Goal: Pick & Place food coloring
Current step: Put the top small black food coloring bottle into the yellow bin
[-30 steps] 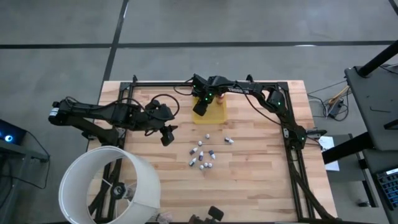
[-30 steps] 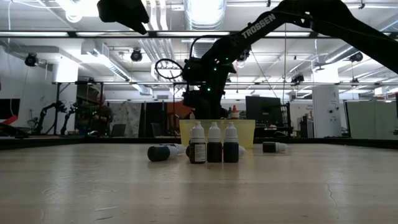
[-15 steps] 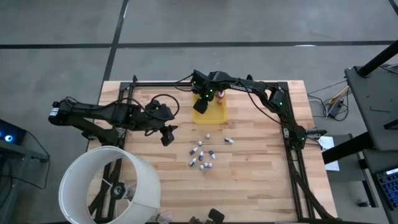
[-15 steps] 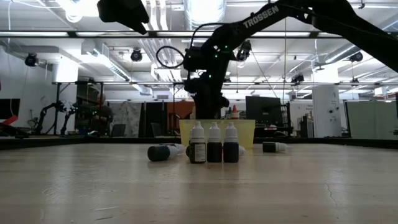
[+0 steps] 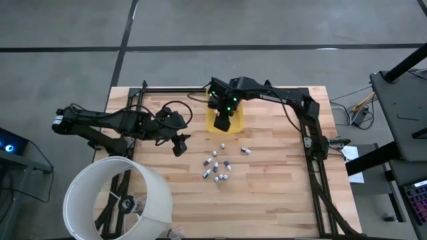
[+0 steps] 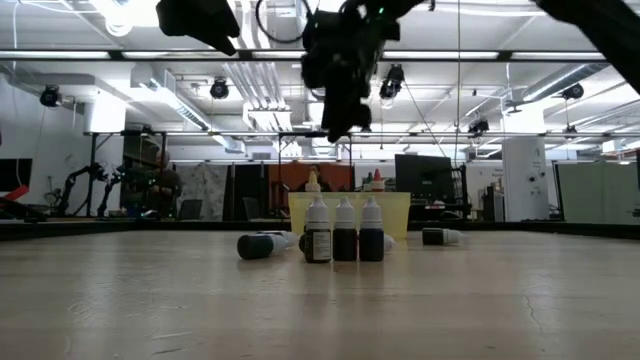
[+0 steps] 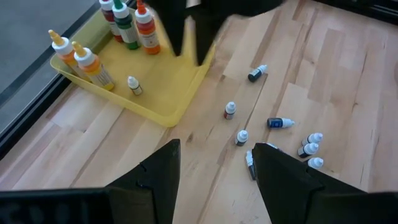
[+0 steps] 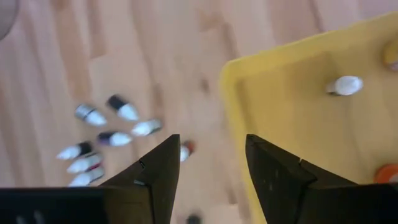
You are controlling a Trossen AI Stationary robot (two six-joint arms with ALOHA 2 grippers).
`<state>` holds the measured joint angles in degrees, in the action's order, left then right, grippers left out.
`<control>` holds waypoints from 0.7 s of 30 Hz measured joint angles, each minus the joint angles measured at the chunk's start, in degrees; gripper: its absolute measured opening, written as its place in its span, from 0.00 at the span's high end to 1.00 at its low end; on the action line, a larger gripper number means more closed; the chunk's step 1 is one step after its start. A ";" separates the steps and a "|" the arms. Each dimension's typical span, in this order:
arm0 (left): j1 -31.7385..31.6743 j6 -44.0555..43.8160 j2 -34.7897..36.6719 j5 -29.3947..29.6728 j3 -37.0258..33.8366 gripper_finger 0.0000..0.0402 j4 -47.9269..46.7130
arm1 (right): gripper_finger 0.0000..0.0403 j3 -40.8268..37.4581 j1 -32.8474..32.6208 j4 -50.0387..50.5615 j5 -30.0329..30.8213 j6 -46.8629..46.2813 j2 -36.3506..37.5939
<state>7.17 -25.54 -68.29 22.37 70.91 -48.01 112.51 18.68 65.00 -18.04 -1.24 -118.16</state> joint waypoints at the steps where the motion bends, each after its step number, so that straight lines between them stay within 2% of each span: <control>1: -0.01 0.00 0.00 0.01 0.00 0.57 0.01 | 0.57 -1.06 -0.88 -0.01 0.04 -0.10 1.26; 6: -0.01 0.00 0.00 0.00 0.00 0.57 0.02 | 0.58 -7.56 -5.48 -2.01 0.46 -1.96 8.76; 11: -0.01 0.02 0.00 0.01 0.00 0.57 0.39 | 0.58 -17.75 -9.62 -7.89 4.54 -5.00 16.51; 21: 0.00 0.02 0.00 0.00 0.00 0.57 1.44 | 0.58 -37.64 -14.50 -19.95 4.67 -11.54 29.12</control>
<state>7.17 -25.52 -68.29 22.37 70.91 -46.57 74.87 4.18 45.05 -13.37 -12.78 -89.05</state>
